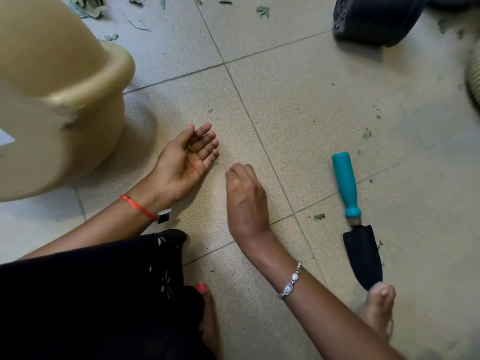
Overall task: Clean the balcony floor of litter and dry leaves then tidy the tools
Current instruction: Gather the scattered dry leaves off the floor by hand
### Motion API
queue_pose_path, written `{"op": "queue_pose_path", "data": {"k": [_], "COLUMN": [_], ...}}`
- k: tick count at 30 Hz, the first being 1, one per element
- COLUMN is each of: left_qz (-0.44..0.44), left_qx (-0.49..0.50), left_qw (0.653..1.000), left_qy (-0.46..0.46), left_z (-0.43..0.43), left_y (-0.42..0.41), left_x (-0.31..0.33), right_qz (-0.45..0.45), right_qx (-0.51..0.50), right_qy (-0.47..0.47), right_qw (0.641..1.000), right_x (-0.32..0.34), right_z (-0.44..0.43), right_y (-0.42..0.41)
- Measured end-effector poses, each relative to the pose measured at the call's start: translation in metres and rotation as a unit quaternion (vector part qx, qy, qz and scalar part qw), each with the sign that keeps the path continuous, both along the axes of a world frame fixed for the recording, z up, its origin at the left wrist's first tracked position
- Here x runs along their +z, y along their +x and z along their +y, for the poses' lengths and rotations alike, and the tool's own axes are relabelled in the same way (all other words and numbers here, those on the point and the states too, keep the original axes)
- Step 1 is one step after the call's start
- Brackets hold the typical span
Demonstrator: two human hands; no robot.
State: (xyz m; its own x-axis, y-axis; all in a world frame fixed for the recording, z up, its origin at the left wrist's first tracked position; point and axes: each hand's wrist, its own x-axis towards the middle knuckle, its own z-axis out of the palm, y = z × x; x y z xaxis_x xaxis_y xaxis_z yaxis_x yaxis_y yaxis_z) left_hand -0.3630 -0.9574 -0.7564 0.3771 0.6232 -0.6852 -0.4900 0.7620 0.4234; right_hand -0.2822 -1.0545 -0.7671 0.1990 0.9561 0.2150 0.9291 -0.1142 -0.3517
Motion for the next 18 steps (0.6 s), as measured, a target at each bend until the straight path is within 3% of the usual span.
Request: {"op": "queue_pose_path", "data": {"k": [6,9,13,15,18], "left_qz": [-0.006,-0.023,-0.053,-0.056,-0.044], "left_qx": [-0.026,-0.052,-0.092,-0.113,-0.133], "left_qw": [1.000,0.998,0.993,0.990,0.988], "left_qy": [0.005,-0.015,-0.052,-0.068,-0.065], "left_z": [-0.005,-0.015,-0.029,-0.037,-0.046], "left_y": [0.003,0.008,0.020,0.028,0.044], "left_x": [0.008,0.007,0.010,0.010,0.011], "right_qz": [0.023,0.140,0.296,0.317,0.293], "right_qx": [-0.028,-0.093,-0.064,-0.069,-0.159], "right_qy": [-0.021,-0.015,0.031,0.016,0.063], "right_qw": [0.999,0.986,0.953,0.946,0.941], "right_x": [0.012,0.016,0.048,0.057,0.062], "right_z": [0.007,0.008,0.003,-0.004,-0.017], "right_y": [0.013,0.030,0.013,0.007,0.028]}}
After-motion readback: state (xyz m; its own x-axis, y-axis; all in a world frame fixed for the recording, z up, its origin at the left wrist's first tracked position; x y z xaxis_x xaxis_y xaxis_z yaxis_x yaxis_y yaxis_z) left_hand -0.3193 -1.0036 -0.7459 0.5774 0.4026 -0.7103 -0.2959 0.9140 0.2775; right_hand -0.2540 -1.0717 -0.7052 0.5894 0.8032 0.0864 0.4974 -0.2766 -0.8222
